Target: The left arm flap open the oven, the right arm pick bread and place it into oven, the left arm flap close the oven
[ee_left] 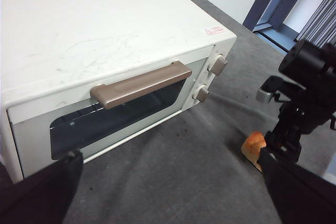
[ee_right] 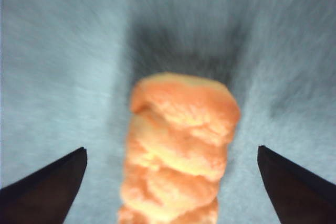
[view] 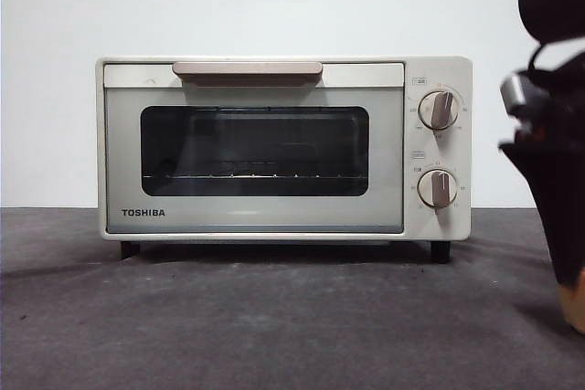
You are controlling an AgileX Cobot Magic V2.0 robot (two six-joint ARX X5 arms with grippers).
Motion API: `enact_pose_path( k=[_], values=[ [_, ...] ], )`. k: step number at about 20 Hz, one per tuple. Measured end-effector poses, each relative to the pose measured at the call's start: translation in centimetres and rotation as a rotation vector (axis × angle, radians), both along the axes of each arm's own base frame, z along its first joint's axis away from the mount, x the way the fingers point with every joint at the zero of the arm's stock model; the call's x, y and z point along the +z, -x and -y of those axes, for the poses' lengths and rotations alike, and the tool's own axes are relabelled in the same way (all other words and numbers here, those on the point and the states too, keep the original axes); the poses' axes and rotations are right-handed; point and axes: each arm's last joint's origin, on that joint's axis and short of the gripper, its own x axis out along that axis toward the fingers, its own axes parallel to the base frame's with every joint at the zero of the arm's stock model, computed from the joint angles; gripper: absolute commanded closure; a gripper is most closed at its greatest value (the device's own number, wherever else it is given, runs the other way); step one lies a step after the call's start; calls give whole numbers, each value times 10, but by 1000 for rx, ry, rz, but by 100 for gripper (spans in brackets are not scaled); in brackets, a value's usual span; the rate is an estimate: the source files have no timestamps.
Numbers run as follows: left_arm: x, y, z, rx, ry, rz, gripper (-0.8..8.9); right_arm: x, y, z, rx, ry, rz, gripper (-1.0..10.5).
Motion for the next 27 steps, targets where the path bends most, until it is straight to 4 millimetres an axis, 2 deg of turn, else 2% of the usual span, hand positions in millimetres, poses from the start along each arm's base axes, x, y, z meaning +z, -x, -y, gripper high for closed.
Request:
enact_pose_path(
  k=[3, 6, 13, 15, 18, 22, 27],
  values=[
    [0, 0, 0, 0, 0, 0, 251, -11, 1, 0, 0, -33, 11, 482],
    [0, 0, 0, 0, 0, 0, 251, -13, 1, 0, 1, -41, 32, 599],
    [0, 0, 0, 0, 0, 0, 251, -19, -3, 3, -19, -35, 2, 604],
    [0, 0, 0, 0, 0, 1, 258, -21, -3, 3, -19, -31, -10, 709],
    [0, 0, 0, 0, 0, 2, 375, -21, -3, 3, -19, -31, -12, 790],
    [-1, -1, 1, -2, -2, -6, 548, -3, 9, 6, -10, -96, 15, 790],
    [-4, -19, 9, -6, -27, -61, 724, 51, 47, 18, 10, -202, 182, 790]
  ],
)
